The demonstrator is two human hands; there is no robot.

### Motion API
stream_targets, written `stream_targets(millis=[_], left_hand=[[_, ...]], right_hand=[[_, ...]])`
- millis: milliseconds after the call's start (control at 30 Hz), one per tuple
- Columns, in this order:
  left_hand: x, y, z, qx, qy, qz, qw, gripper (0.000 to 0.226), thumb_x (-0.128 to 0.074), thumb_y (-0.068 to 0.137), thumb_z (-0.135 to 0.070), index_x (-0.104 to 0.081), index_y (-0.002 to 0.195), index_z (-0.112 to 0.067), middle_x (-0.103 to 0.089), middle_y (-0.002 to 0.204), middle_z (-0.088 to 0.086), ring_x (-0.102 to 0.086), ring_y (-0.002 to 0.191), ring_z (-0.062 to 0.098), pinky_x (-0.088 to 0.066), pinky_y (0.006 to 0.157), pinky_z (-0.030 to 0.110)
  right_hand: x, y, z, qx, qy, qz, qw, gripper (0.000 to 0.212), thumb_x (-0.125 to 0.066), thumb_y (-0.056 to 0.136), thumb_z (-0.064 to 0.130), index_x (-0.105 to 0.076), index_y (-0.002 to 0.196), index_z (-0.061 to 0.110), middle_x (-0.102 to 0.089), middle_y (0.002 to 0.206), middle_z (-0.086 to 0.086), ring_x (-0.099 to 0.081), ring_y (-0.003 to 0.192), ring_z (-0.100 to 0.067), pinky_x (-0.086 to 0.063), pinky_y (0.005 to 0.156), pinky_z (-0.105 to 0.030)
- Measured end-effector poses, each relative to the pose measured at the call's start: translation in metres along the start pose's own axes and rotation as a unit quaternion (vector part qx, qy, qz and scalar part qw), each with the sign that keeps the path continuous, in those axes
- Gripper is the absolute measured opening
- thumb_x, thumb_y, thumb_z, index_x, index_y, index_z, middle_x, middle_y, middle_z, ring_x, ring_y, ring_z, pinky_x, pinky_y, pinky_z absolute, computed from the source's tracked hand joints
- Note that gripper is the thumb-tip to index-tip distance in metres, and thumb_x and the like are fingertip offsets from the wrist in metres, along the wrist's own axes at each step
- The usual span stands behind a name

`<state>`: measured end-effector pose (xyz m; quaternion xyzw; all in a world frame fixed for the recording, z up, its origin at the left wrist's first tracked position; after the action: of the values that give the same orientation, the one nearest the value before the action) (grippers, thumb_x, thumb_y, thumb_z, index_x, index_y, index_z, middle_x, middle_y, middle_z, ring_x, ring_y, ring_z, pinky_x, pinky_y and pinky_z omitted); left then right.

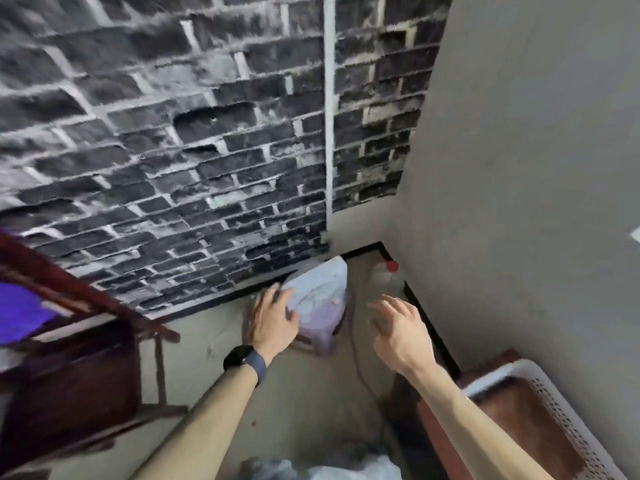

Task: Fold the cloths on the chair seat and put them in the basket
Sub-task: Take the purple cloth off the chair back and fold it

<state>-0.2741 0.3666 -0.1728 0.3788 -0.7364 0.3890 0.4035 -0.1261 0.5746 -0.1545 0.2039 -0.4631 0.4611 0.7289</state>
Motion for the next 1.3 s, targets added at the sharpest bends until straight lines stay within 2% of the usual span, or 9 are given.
stream_targets(millis=[167,267,333,567,767,933,1033,1100,1300], left_hand=[[0.108,-0.05,0.177,0.13,-0.084,-0.116,0.981,0.05,-0.055,0.095,-0.024,-0.047,0.145,-0.024,-0.041,0.152,0.009,-0.037,0.141,0.029,-0.03,0.113,0.035],[0.164,-0.098,0.28,0.192,-0.061,-0.197,0.959,0.047,-0.058,0.088,-0.031,-0.058,0.134,-0.026,-0.061,0.131,0.007,-0.056,0.122,0.029,-0.044,0.102,0.036],[0.192,-0.131,0.34,0.23,-0.054,-0.224,0.945,0.048,-0.06,0.083,-0.032,-0.061,0.13,-0.026,-0.065,0.125,0.005,-0.06,0.116,0.027,-0.048,0.099,0.036],[0.285,-0.202,0.461,0.298,-0.069,-0.298,0.904,0.048,-0.06,0.089,-0.03,-0.054,0.136,-0.026,-0.062,0.128,0.006,-0.056,0.12,0.03,-0.047,0.098,0.041],[0.348,-0.187,0.518,0.3,-0.089,-0.332,0.89,0.05,-0.058,0.095,-0.028,-0.047,0.143,-0.021,-0.057,0.137,0.008,-0.052,0.127,0.028,-0.044,0.1,0.039],[0.386,-0.131,0.568,0.293,-0.093,-0.333,0.891,0.051,-0.058,0.096,-0.031,-0.045,0.144,-0.022,-0.058,0.136,0.005,-0.052,0.128,0.023,-0.045,0.1,0.036],[0.402,-0.086,0.601,0.301,-0.098,-0.32,0.893,0.048,-0.057,0.095,-0.032,-0.046,0.141,-0.023,-0.059,0.133,0.006,-0.053,0.125,0.025,-0.047,0.099,0.039],[0.41,-0.054,0.623,0.308,-0.1,-0.303,0.897,0.048,-0.056,0.094,-0.034,-0.047,0.14,-0.025,-0.058,0.134,0.006,-0.053,0.125,0.026,-0.048,0.098,0.04],[0.412,0.037,0.68,0.291,-0.064,-0.228,0.927,0.058,-0.05,0.093,-0.037,-0.035,0.148,-0.027,-0.043,0.151,0.004,-0.041,0.137,0.026,-0.042,0.107,0.041]], right_hand=[[-0.054,0.022,0.2,0.175,-0.021,0.067,0.982,0.043,-0.047,0.085,0.037,-0.066,0.122,0.025,-0.067,0.123,0.002,-0.057,0.12,-0.028,-0.044,0.099,-0.038],[-0.093,0.008,0.323,0.259,-0.013,0.115,0.959,0.036,-0.054,0.093,0.034,-0.066,0.126,0.024,-0.066,0.13,-0.001,-0.056,0.123,-0.028,-0.038,0.105,-0.035],[-0.113,-0.007,0.393,0.302,0.002,0.12,0.946,0.035,-0.057,0.092,0.035,-0.069,0.123,0.024,-0.067,0.13,-0.001,-0.059,0.12,-0.03,-0.042,0.104,-0.035],[-0.171,-0.045,0.557,0.417,0.012,0.154,0.896,0.034,-0.058,0.096,0.032,-0.064,0.129,0.026,-0.064,0.134,0.002,-0.059,0.12,-0.024,-0.041,0.107,-0.035],[-0.205,-0.025,0.654,0.465,0.023,0.146,0.873,0.03,-0.058,0.097,0.032,-0.064,0.125,0.024,-0.067,0.128,0.004,-0.057,0.123,-0.021,-0.038,0.109,-0.032],[-0.235,0.034,0.718,0.451,0.024,0.149,0.88,0.035,-0.057,0.095,0.031,-0.058,0.13,0.028,-0.067,0.124,0.002,-0.057,0.118,-0.023,-0.04,0.103,-0.034],[-0.268,0.078,0.75,0.43,0.013,0.183,0.884,0.039,-0.05,0.093,0.039,-0.053,0.132,0.033,-0.067,0.121,0.004,-0.058,0.118,-0.024,-0.044,0.105,-0.038],[-0.294,0.109,0.771,0.415,-0.007,0.2,0.887,0.045,-0.045,0.089,0.047,-0.051,0.132,0.036,-0.067,0.115,0.003,-0.06,0.112,-0.026,-0.05,0.098,-0.041],[-0.374,0.166,0.83,0.407,-0.128,0.219,0.877,0.062,-0.051,0.096,0.044,-0.036,0.151,0.02,-0.044,0.151,-0.006,-0.041,0.137,-0.032,-0.041,0.108,-0.043]])
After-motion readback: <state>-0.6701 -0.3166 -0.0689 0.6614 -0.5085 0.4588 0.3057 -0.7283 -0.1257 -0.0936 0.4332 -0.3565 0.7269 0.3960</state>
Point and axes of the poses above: each hand's wrist, its own y-axis towards the middle knuckle, its own x-axis out of the back of the hand, z = x × y, the point moved 8 cm from there along y, towards the middle knuckle
